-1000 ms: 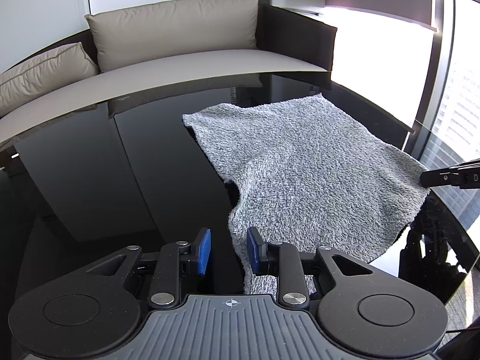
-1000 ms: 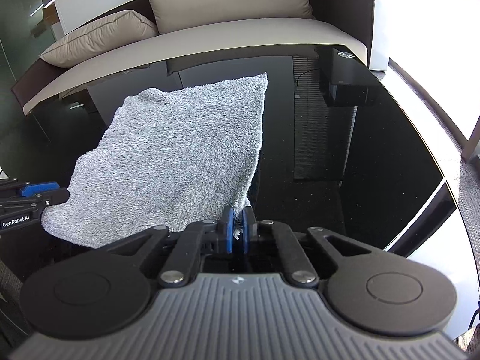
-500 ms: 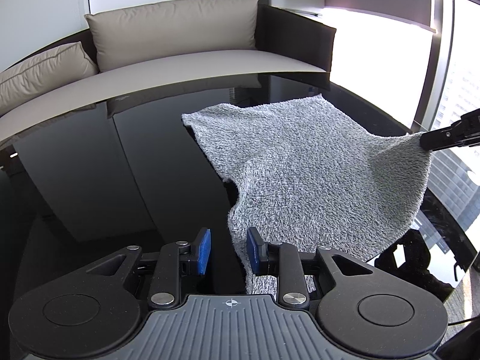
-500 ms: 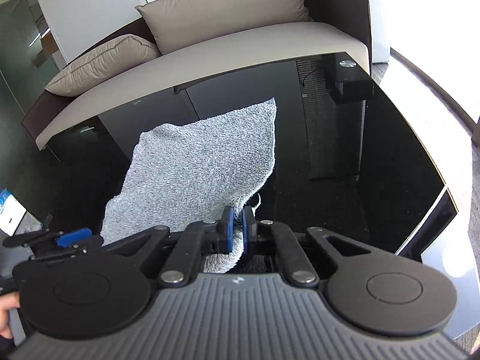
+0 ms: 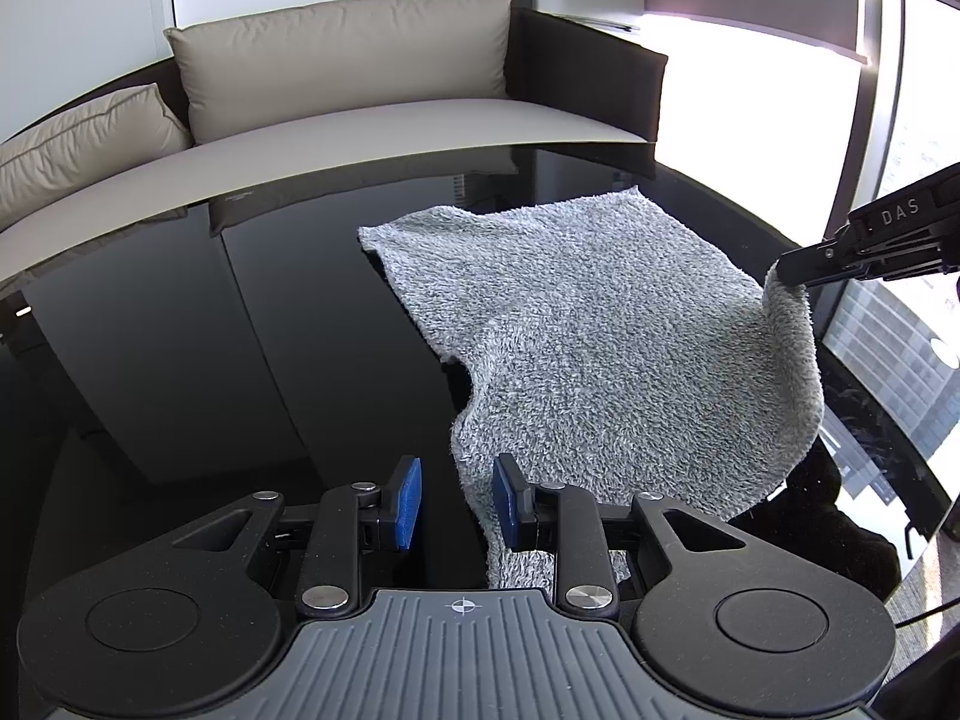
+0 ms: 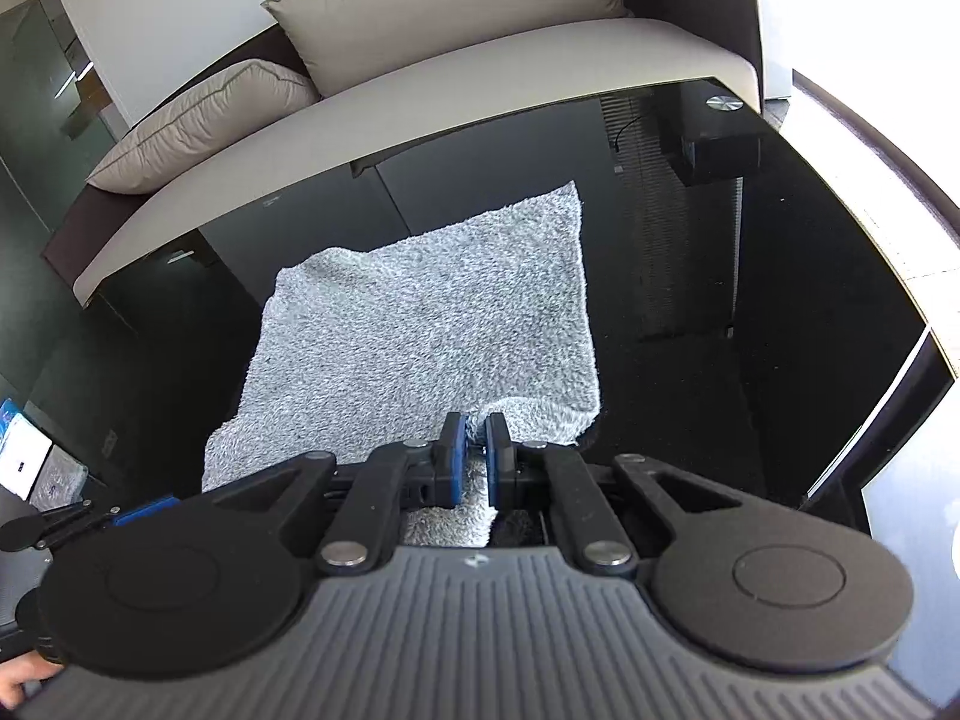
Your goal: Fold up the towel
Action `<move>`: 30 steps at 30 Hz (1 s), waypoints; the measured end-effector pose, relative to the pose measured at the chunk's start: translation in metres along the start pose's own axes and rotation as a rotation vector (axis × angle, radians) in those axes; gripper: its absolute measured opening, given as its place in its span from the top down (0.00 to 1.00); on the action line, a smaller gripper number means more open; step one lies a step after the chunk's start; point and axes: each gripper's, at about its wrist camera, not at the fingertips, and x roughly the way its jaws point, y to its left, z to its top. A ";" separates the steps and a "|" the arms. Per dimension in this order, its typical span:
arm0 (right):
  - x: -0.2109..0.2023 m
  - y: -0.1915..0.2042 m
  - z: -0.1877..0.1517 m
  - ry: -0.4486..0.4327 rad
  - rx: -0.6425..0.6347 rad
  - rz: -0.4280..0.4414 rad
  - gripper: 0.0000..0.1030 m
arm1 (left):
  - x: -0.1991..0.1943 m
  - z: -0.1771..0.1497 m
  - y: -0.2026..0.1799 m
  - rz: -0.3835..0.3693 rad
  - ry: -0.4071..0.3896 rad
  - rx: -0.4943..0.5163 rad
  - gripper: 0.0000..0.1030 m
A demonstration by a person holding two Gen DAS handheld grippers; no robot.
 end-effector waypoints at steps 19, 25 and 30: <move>-0.020 -0.025 -0.039 0.025 -0.119 0.116 0.75 | 0.001 0.001 -0.003 0.004 -0.002 0.011 0.75; -0.017 -0.017 -0.045 0.036 -0.195 0.130 0.75 | 0.000 -0.001 -0.002 0.004 -0.002 0.008 0.75; -0.020 -0.013 -0.053 0.069 -0.308 0.130 0.75 | -0.001 0.000 -0.002 0.001 -0.001 0.008 0.75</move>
